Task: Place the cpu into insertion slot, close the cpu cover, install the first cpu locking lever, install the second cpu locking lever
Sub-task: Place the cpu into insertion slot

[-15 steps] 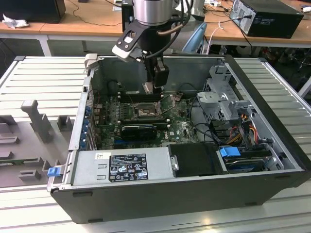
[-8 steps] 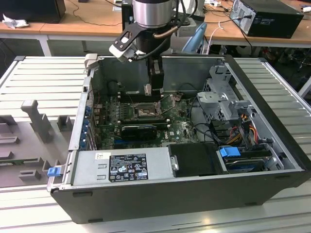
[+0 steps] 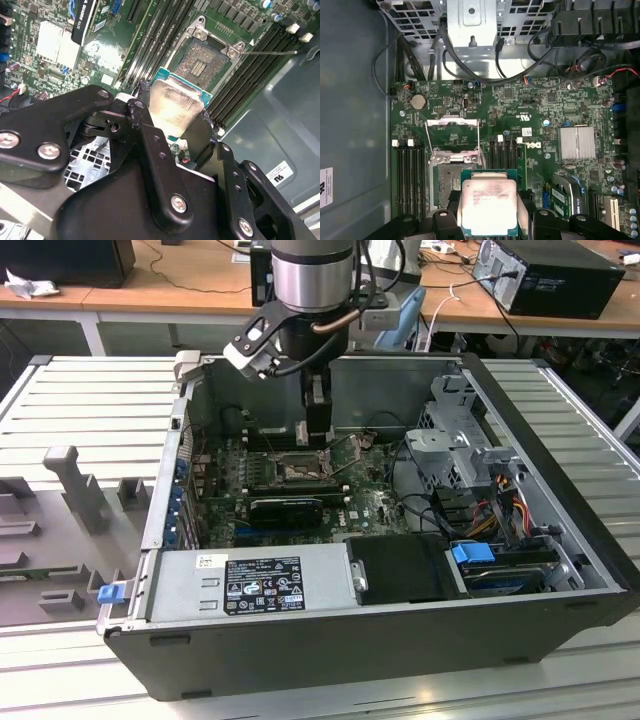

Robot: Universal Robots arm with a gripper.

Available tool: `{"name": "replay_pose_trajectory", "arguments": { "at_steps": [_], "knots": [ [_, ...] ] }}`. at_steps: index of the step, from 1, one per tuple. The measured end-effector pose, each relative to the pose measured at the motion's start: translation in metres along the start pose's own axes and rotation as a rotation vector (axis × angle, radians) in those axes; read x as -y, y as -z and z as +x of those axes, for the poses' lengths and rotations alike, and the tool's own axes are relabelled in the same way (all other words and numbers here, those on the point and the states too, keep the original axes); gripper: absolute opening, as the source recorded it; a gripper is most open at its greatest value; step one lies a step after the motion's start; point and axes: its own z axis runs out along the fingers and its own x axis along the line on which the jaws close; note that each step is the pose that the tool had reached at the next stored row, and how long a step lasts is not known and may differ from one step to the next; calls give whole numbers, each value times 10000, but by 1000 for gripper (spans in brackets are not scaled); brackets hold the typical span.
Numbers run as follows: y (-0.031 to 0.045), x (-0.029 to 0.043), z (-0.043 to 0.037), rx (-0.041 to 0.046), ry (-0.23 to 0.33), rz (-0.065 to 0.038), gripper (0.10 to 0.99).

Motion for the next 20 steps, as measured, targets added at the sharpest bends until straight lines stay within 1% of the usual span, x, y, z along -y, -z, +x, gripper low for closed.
{"name": "replay_pose_trajectory", "arguments": {
  "at_steps": [4,7,10,13,20],
  "knots": [
    [-43,15,-1,0,1,0,529],
    [-93,34,-1,-39,292,7,529],
    [-136,48,7,-47,409,10,529],
    [-188,63,12,-47,411,10,529],
    [-267,76,14,-47,413,28,529]
  ]
}}
